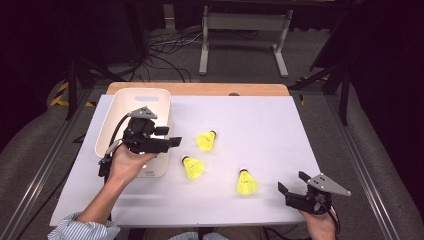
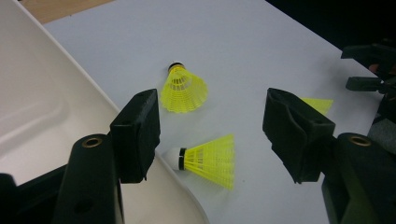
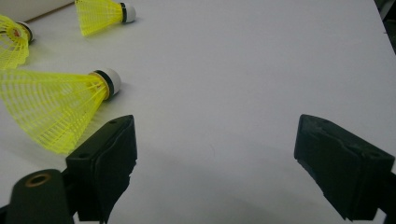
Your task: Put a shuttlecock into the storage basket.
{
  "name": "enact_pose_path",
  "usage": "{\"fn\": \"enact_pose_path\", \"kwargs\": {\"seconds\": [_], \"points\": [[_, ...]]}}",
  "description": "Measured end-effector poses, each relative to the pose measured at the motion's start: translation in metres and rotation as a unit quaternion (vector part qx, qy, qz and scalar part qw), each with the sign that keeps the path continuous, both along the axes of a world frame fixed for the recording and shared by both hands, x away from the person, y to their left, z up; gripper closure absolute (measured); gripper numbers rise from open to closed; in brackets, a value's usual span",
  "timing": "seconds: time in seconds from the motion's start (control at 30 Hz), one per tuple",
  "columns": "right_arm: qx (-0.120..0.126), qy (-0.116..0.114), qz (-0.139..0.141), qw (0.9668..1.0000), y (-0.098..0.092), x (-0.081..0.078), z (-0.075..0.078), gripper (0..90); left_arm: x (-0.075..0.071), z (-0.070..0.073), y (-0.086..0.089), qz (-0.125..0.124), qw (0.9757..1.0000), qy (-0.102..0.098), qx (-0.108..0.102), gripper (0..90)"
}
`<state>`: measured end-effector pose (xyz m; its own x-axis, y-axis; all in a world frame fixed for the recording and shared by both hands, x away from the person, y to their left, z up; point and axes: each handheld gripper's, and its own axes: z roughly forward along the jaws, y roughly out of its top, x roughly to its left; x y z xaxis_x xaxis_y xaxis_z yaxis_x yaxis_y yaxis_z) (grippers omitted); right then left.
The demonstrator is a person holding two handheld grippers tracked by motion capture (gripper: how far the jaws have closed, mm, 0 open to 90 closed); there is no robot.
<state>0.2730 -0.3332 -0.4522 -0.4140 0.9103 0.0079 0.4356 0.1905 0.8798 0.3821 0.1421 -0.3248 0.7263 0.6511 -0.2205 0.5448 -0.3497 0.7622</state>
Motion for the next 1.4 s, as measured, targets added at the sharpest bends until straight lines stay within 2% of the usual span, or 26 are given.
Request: {"fn": "enact_pose_path", "kwargs": {"seconds": [0.47, 0.57, 0.67, 0.8, 1.03, 1.4], "points": [[0.013, -0.001, -0.008, 0.9999, 0.0, 0.001, 0.003, 14.8, 0.001, -0.003, -0.015, -0.019, 0.9994, 0.006, 0.027, 37.1], [0.016, 0.001, -0.006, 0.9998, 0.002, 0.001, 0.004, 15.3, 0.003, -0.005, -0.018, -0.023, 0.9991, 0.013, 0.034, 37.2], [0.017, 0.006, 0.004, 0.9998, 0.007, 0.003, 0.008, 16.4, 0.003, -0.005, -0.022, -0.027, 0.9984, 0.017, 0.046, 37.4], [0.026, 0.014, 0.017, 0.9994, 0.015, 0.005, 0.014, 18.8, 0.004, -0.007, -0.026, -0.029, 0.9979, 0.023, 0.053, 37.5], [0.027, 0.03, 0.053, 0.9978, 0.038, 0.014, 0.025, 23.3, 0.004, -0.009, -0.029, -0.032, 0.9969, 0.028, 0.066, 37.5], [0.027, 0.06, 0.094, 0.9934, 0.074, 0.032, 0.036, 29.1, 0.006, -0.013, -0.027, -0.033, 0.9965, 0.04, 0.066, 37.7]]}}
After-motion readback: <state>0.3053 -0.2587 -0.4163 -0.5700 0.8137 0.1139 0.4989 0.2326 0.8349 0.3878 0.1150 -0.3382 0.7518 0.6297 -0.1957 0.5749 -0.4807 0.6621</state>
